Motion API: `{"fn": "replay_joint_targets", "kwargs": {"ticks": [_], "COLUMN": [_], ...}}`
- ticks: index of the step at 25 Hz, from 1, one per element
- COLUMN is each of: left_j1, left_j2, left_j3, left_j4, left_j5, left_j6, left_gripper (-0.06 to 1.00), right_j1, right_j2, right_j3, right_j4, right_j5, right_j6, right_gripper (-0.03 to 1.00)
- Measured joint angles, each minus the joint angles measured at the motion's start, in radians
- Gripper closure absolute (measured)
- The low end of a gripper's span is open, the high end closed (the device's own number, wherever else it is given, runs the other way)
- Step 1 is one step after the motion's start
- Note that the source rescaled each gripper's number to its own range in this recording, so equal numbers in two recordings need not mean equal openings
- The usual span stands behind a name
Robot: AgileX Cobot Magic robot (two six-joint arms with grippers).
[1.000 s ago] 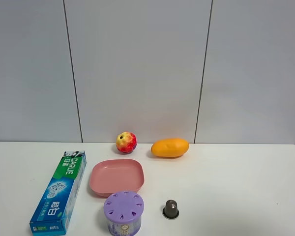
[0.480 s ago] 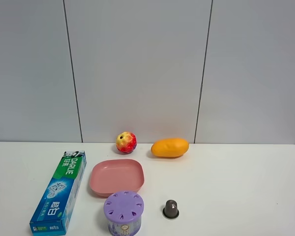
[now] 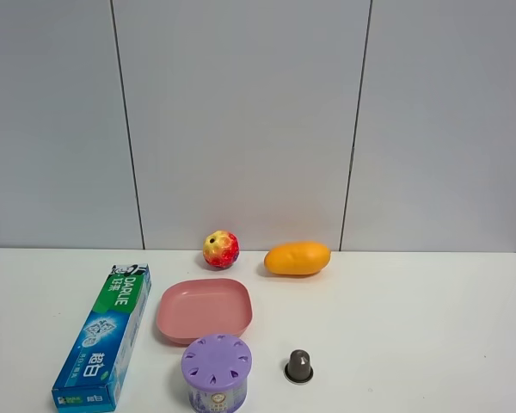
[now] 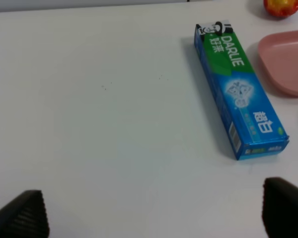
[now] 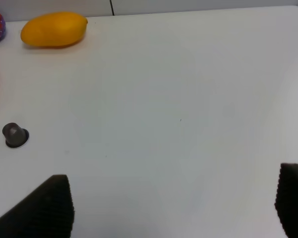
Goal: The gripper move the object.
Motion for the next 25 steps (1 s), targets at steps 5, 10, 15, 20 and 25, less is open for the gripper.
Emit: {"fn": "replay_joint_targets", "kwargs": {"ticks": [5,10,15,20,25], "left_j1": [0.0,0.0,0.0,0.0,0.0], "left_j2": [0.0,0.0,0.0,0.0,0.0], "left_j3": [0.0,0.0,0.0,0.0,0.0], "left_j4": [0.0,0.0,0.0,0.0,0.0], "left_j5": [0.0,0.0,0.0,0.0,0.0], "left_j6": [0.0,0.001,0.001,0.001,0.0], "left_gripper": [-0.06,-0.06,-0.06,-0.06,-0.06], "right_j1": [0.0,0.0,0.0,0.0,0.0], "right_j2": [0.0,0.0,0.0,0.0,0.0], "right_j3": [0.0,0.0,0.0,0.0,0.0], "right_j4": [0.0,0.0,0.0,0.0,0.0], "right_j5": [0.0,0.0,0.0,0.0,0.0], "right_j6": [0.0,0.002,0.003,0.003,0.004], "right_gripper": [-0.02,-0.02,0.0,0.0,0.0]}}
